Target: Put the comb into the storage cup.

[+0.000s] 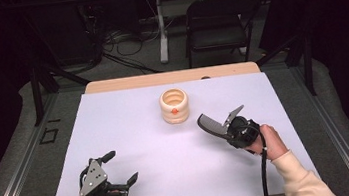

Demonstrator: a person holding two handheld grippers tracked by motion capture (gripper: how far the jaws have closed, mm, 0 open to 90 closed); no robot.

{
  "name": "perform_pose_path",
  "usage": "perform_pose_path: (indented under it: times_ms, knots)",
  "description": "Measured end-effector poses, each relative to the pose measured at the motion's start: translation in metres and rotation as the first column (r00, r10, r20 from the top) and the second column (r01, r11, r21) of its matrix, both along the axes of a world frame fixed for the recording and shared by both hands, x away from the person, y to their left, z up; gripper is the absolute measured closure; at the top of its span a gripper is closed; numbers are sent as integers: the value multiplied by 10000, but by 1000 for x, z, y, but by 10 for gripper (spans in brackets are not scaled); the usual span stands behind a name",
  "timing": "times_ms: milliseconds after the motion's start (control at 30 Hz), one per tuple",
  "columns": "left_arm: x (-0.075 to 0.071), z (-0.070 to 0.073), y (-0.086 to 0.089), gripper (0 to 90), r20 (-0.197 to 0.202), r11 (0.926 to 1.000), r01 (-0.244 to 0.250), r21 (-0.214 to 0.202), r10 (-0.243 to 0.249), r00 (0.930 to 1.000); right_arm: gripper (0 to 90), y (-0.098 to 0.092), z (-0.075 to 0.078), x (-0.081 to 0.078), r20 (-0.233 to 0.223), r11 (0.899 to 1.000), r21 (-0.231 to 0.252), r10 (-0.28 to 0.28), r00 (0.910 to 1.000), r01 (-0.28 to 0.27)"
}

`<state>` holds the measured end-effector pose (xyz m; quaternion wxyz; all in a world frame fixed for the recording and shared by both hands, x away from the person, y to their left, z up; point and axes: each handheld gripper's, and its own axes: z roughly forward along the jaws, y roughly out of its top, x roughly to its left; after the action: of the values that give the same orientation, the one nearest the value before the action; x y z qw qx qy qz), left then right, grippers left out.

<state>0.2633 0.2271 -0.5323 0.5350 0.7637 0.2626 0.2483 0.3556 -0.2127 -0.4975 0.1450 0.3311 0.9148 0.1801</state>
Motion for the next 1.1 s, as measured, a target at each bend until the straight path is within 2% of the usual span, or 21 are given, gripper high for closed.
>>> perform_pose_path:
  times_ms: [567, 1100]
  knots:
    - [0, 0, 0, 1, -15, 10000, -2, 26, 3, 10000, 723, -2, 6, 0, 443, 9976, 643, 244, 9987, -272]
    - [0, 0, 0, 1, -16, 10000, -5, 52, 5, 10000, 724, -2, 8, -2, 740, 9919, 1233, 202, 9971, -292]
